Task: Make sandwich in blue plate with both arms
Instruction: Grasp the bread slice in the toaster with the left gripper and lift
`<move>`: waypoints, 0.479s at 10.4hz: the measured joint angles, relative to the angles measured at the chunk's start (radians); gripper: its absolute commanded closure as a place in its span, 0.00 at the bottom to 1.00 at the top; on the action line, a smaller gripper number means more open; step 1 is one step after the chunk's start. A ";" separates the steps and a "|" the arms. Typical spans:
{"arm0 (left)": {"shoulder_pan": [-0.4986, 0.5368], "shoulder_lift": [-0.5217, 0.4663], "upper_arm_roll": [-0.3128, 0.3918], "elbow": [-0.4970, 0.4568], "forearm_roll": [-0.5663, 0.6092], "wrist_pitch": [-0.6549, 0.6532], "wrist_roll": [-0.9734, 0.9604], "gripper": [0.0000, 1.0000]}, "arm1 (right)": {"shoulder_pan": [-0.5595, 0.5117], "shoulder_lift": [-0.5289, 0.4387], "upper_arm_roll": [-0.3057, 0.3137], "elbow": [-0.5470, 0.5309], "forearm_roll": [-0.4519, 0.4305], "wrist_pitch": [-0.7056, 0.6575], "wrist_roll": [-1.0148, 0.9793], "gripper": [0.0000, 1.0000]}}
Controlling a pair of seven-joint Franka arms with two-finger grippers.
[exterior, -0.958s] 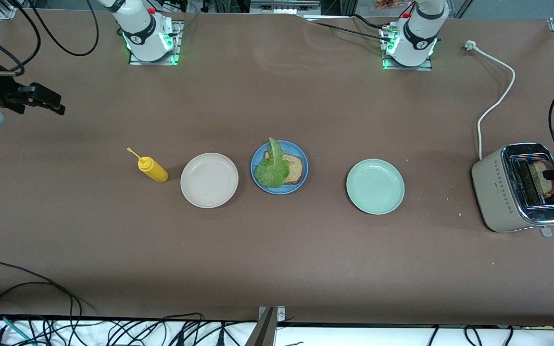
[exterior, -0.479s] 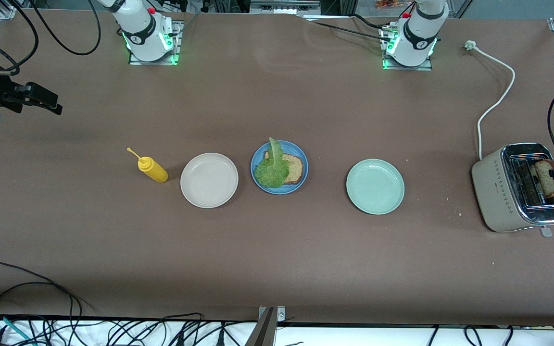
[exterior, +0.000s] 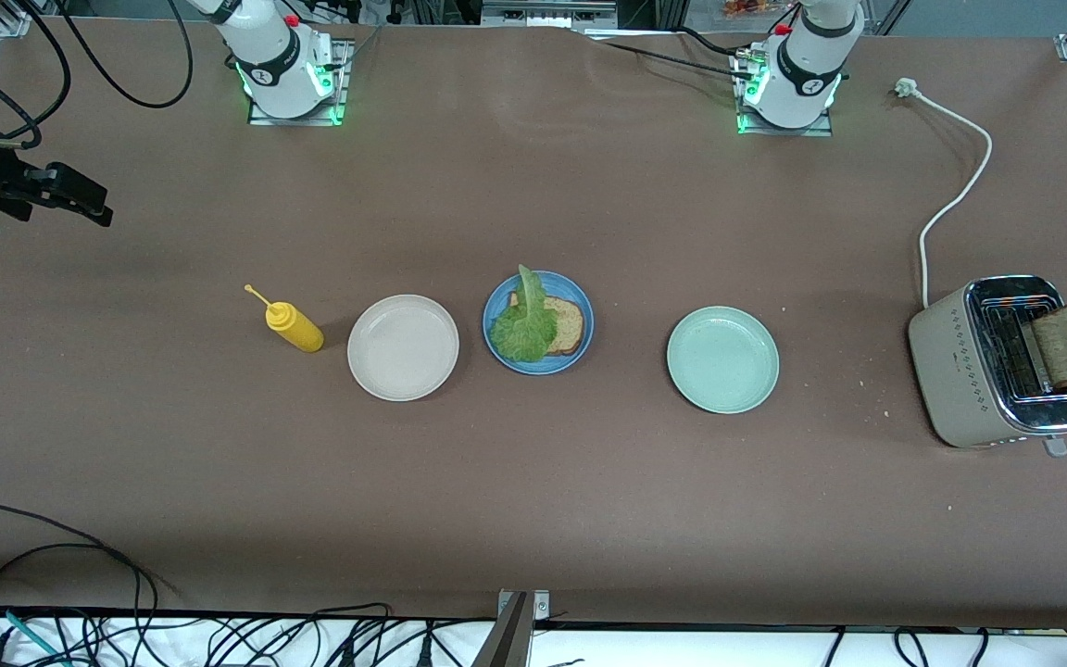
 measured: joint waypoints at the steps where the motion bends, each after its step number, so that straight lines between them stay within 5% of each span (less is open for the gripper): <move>1: 0.000 -0.050 -0.006 0.003 0.000 -0.037 0.019 1.00 | 0.001 0.004 0.001 0.000 0.000 -0.002 0.000 0.00; 5: -0.002 -0.230 -0.065 0.016 0.000 -0.141 0.043 1.00 | 0.017 0.036 0.026 0.000 0.000 -0.003 0.003 0.00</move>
